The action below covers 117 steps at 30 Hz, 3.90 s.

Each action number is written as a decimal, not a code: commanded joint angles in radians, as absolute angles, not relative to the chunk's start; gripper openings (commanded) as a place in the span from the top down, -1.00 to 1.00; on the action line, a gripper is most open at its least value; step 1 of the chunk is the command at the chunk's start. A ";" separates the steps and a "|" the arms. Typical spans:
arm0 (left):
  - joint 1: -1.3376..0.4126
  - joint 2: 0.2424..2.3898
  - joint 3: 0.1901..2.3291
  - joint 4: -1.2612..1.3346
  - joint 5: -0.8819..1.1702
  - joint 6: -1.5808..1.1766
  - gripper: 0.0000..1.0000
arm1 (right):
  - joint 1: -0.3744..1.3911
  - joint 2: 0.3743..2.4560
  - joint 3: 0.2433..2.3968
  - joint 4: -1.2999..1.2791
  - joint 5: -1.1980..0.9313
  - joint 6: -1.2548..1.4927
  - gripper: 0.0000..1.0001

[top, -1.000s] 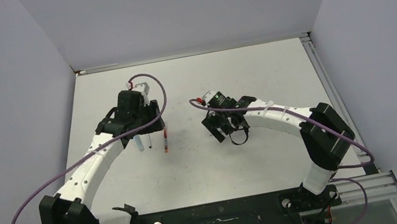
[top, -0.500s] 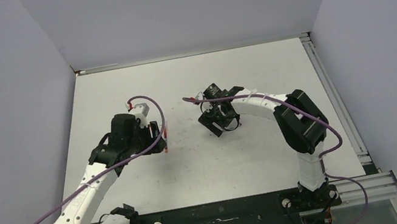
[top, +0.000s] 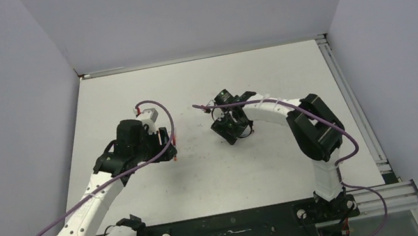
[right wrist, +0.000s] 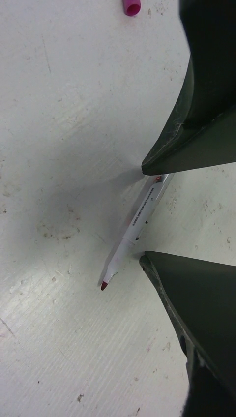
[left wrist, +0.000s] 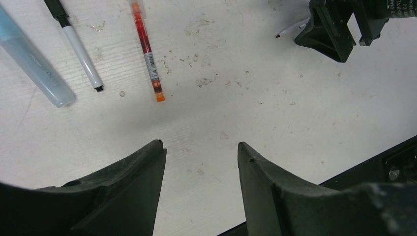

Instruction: Insert the pens into the pen caps

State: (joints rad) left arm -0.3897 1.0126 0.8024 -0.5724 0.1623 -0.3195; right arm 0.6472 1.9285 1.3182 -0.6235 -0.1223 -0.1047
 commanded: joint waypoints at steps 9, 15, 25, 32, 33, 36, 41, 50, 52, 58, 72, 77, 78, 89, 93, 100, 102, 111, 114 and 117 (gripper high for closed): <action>-0.389 0.988 0.803 -0.525 0.170 -0.308 -0.08 | 0.640 1.988 1.300 -0.587 -0.161 -0.053 0.17; -0.389 0.989 0.803 -0.525 0.165 -0.308 -0.08 | 0.640 2.002 1.276 -0.574 -0.164 -0.017 0.57; -0.389 0.992 0.800 -0.515 0.197 -0.311 -0.08 | 0.644 1.959 1.219 -0.526 -0.107 0.106 0.89; -0.389 0.988 0.785 -0.472 0.304 -0.328 -0.09 | 0.646 1.826 1.162 -0.465 -0.087 0.263 0.89; -0.390 0.989 0.783 -0.465 0.324 -0.332 -0.09 | 0.647 1.804 1.154 -0.458 -0.089 0.283 0.89; -0.389 0.995 0.778 -0.436 0.393 -0.346 -0.09 | 0.649 1.727 1.125 -0.437 -0.090 0.343 0.89; -0.390 1.003 0.752 -0.363 0.521 -0.408 -0.09 | 0.650 1.575 1.049 -0.366 -0.113 0.460 0.89; -0.398 0.984 0.679 -0.170 0.695 -0.565 -0.13 | 0.670 1.306 0.928 -0.197 -0.210 0.688 0.89; -0.404 0.983 0.665 -0.108 0.735 -0.613 -0.16 | 0.688 1.242 0.900 -0.135 -0.221 0.731 0.89; -0.429 0.971 0.601 0.164 0.800 -0.778 -0.20 | 0.732 1.127 0.850 -0.013 -0.250 0.846 0.89; -0.504 0.944 0.514 0.603 0.793 -1.049 -0.31 | 0.811 1.077 0.809 0.272 -0.291 0.997 0.89; -0.519 0.939 0.506 0.669 0.779 -1.100 -0.31 | 0.840 1.110 0.817 0.352 -0.303 1.020 0.89; -0.521 0.938 0.504 0.683 0.775 -1.110 -0.29 | 0.846 1.114 0.818 0.364 -0.299 1.020 0.89; -0.535 0.943 0.478 0.832 0.753 -1.204 -0.03 | 0.907 1.129 0.802 0.449 -0.249 1.019 0.89; -0.535 0.941 0.483 0.847 0.744 -1.212 0.19 | 0.924 1.124 0.798 0.449 -0.230 1.009 0.89; -0.537 0.937 0.487 0.870 0.742 -1.229 0.73 | 0.941 1.115 0.795 0.445 -0.213 0.994 0.89; -0.537 0.937 0.490 0.868 0.742 -1.230 1.00 | 0.945 1.112 0.796 0.433 -0.212 0.983 0.89; -0.538 0.905 0.499 0.733 0.730 -1.147 1.00 | 0.954 1.058 0.838 0.244 -0.174 0.861 0.73; -0.538 0.887 0.524 0.612 0.731 -1.060 1.00 | 0.953 1.018 0.861 0.164 -0.126 0.795 0.41; -0.538 0.863 0.577 0.395 0.708 -0.914 1.00 | 0.952 0.996 0.932 0.027 -0.051 0.704 0.11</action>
